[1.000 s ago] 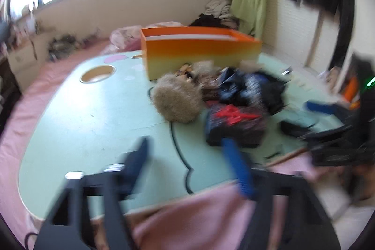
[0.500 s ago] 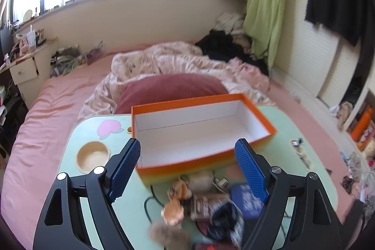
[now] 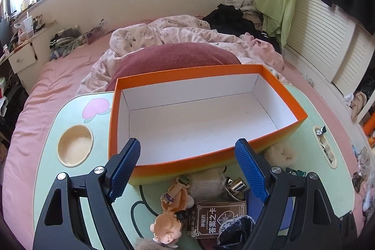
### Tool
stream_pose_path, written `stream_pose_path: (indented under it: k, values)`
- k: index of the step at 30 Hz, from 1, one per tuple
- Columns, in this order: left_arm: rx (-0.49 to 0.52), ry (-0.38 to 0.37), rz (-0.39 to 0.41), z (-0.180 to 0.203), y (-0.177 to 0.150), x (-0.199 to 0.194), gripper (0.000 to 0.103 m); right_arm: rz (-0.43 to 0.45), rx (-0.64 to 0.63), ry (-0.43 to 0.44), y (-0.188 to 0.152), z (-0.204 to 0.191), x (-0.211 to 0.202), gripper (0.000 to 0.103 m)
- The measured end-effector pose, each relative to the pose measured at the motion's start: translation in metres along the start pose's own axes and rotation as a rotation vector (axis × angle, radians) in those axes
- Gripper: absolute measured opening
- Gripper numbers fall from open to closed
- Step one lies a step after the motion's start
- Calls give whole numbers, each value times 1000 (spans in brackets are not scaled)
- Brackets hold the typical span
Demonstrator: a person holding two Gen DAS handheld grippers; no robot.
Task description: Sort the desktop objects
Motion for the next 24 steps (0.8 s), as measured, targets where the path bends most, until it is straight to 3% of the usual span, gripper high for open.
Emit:
stream_pose_path:
  k: [8,11,13,16,19,24]
  values:
    - [12,-3,-7,4,4,2,83,1,-1,0,-7,0,4,103]
    - [-16,-75,-44,6,16,3,83,1,0,0,-8,-1,4,103]
    - [-81,-143,-93,9,34,4,83,2,0,0,-8,-1,4,103]
    - [-93,-111,-264,23,53,26,83,2,0,0,-8,-2,3,103]
    - [-115,-87,-327,36,66,47,83,3,-1,0,-7,-2,1,103]
    - [-116,-69,-363,46,72,61,83,3,0,0,-8,-4,1,103]
Point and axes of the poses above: each gripper's, at about its wrist camera, not at the fingertips, and x roughly the way its jaws point, z to its right, y to its top, the point moved 1 cm from there along x, roughly the way its jaws point, and after that the axes turned 2 degrees about -y, right-handed, at the moved point
